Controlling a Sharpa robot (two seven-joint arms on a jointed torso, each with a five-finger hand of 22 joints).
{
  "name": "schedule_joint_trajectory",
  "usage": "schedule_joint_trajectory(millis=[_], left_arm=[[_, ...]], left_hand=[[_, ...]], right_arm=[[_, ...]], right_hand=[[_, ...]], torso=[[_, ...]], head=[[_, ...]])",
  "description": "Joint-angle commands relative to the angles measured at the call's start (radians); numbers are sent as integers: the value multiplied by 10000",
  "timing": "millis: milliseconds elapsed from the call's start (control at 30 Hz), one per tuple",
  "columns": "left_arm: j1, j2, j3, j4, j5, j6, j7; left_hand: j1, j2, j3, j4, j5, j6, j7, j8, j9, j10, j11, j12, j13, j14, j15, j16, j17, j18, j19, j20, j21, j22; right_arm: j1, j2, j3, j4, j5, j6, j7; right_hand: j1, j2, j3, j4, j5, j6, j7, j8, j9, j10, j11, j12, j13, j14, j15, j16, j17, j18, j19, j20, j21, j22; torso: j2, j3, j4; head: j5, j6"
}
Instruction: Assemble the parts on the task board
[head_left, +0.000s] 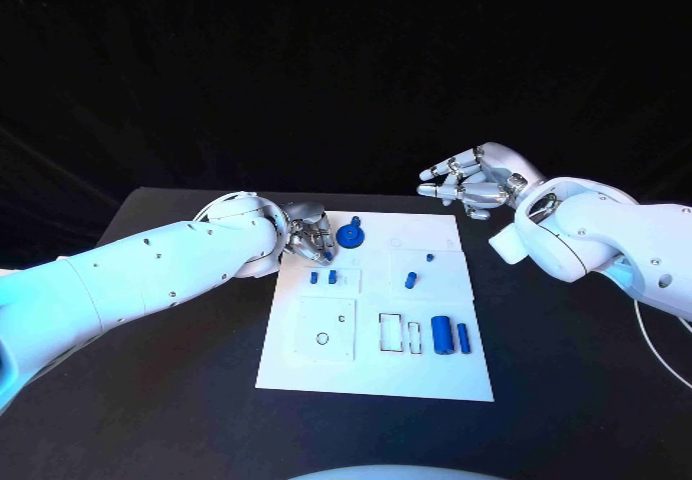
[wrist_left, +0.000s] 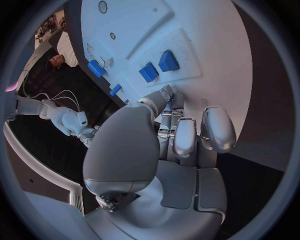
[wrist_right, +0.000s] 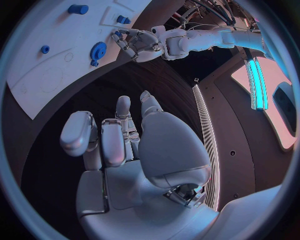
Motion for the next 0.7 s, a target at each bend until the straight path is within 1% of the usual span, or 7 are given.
schedule_joint_trajectory(millis=[33, 133, 200, 300, 367, 500, 700], left_arm=[[-47, -4, -38, -22, -114, 429, -196], [-47, -14, -39, -25, -114, 396, -204], [-47, -19, -39, -28, -115, 368, -206], [-47, -24, -39, -32, -105, 364, -206], [-48, -27, -39, -34, -92, 369, -201], [-48, -28, -39, -45, -81, 356, -207], [-48, -52, -39, -86, -76, 301, -227]], left_hand=[[-157, -56, 49, -42, -10, -255, 116, -117, -92, -235, 91, -157, -41, 192, 72, -1, -54, -129, -62, 63, -84, -15], [-253, -170, 79, -73, -10, -731, 244, -137, -246, -464, 211, -294, -90, 174, 177, 0, -108, -128, -90, 138, -131, -26], [-299, -223, 103, -88, -11, -992, 280, -135, -338, -580, 265, -326, -117, 161, 215, -3, -146, -122, -108, 179, -168, -40], [-343, -266, 122, -104, -13, -1192, 341, -126, -422, -611, 314, -306, -123, 146, 246, 1, -178, -112, -129, 220, -215, -61], [-373, -314, 136, -128, -12, -1471, 363, -130, -527, -621, 321, -293, -122, 130, 267, 0, -218, -101, -145, 250, -248, -70], [-418, -359, 134, -140, -14, -1659, 394, -123, -614, -678, 350, -300, -130, 109, 287, -7, -272, -88, -165, 278, -292, -87], [-433, -371, 139, -148, -13, -1757, 413, -120, -662, -717, 368, -304, -137, 100, 299, -6, -297, -85, -170, 293, -303, -87]], right_arm=[[-7, 4, 1, 8, -48, 140, 62], [-7, -1, 1, 7, -48, 137, 60], [-7, -3, 1, 7, -48, 134, 60], [-7, -4, 1, 5, -48, 134, 59], [-7, -5, 1, 1, -48, 133, 58], [-7, -5, 1, -3, -60, 137, 8], [-8, -16, 1, -28, -195, 273, -244]], right_hand=[[36, 80, -34, -9, 65, -11, 4, 50, 8, -77, -11, 65, -17, 244, 9, -48, -14, 69, -41, -9, -57, -16], [36, 79, -47, -6, 63, -10, 4, 51, 8, -78, -10, 68, -19, 242, 9, -57, -24, 69, -40, -10, -59, -18], [36, 79, -53, -4, 61, -10, 5, 51, 8, -79, -10, 70, -20, 241, 9, -62, -30, 69, -40, -10, -60, -19], [36, 79, -53, -4, 61, -10, 5, 51, 8, -79, -10, 70, -20, 241, 9, -62, -30, 69, -40, -10, -60, -19], [37, 79, -56, -4, 61, -10, 5, 51, 8, -80, -10, 71, -21, 234, 9, -85, -60, 78, -59, -10, -87, -65], [40, 79, -61, -4, 61, -13, 6, 50, 8, -85, -9, 69, -23, 213, 9, -153, -147, 88, -82, -10, -118, -117], [148, 135, -181, 21, 69, -85, 28, 28, -2, -293, 14, -203, -269, 114, 22, -503, -462, 170, -251, -7, -431, -586]], torso=[[-1, 2, -2], [-3, 0, 1], [-4, 0, 4], [-5, 1, 0], [-3, -2, -3], [-3, -2, -4], [-2, -4, 3]], head=[[8, -8], [8, -6], [5, -6], [13, -6], [11, -3], [11, -5], [8, -7]])
